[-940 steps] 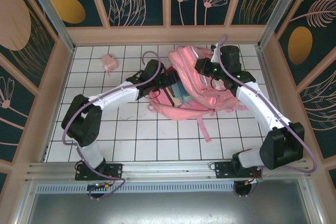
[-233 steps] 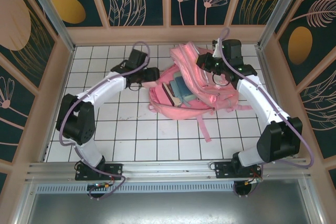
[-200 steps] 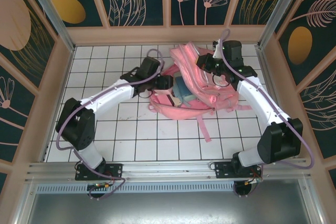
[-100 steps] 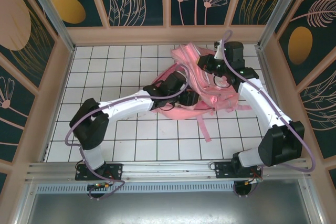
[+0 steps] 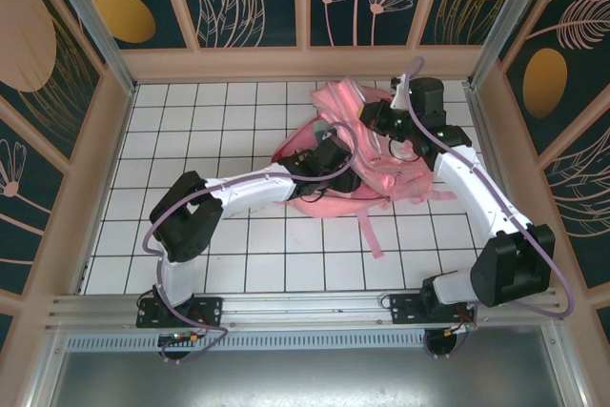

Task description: Pack the student bag

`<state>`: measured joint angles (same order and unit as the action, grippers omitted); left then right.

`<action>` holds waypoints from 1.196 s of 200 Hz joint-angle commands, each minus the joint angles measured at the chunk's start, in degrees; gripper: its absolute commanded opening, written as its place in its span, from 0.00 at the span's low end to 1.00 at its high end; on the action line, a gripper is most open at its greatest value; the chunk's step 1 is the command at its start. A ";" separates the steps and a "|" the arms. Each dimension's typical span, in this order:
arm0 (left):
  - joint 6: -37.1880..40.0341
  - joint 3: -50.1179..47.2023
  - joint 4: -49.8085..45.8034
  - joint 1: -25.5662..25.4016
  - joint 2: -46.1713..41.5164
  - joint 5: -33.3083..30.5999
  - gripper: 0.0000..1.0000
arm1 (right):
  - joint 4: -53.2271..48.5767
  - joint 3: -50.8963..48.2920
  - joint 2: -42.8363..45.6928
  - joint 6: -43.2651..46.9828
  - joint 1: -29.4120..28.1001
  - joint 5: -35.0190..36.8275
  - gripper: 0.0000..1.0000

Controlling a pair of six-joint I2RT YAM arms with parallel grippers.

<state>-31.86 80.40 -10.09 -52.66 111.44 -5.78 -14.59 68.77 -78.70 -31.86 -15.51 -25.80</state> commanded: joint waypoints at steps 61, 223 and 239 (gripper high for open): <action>0.89 2.39 0.60 -0.41 3.89 1.85 0.48 | 4.90 -1.03 3.12 -1.72 0.67 -1.45 0.00; -12.48 -14.70 -11.94 4.20 -26.36 -10.93 0.96 | 7.02 -4.67 -1.44 -1.41 -4.04 -0.82 0.02; -14.93 -16.89 -13.69 4.99 -29.38 -12.49 0.96 | 6.84 -5.30 -2.86 -0.86 -6.73 0.38 0.05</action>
<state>-41.28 66.70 -19.25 -48.82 86.52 -14.06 -10.28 64.77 -79.96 -32.12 -19.11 -26.55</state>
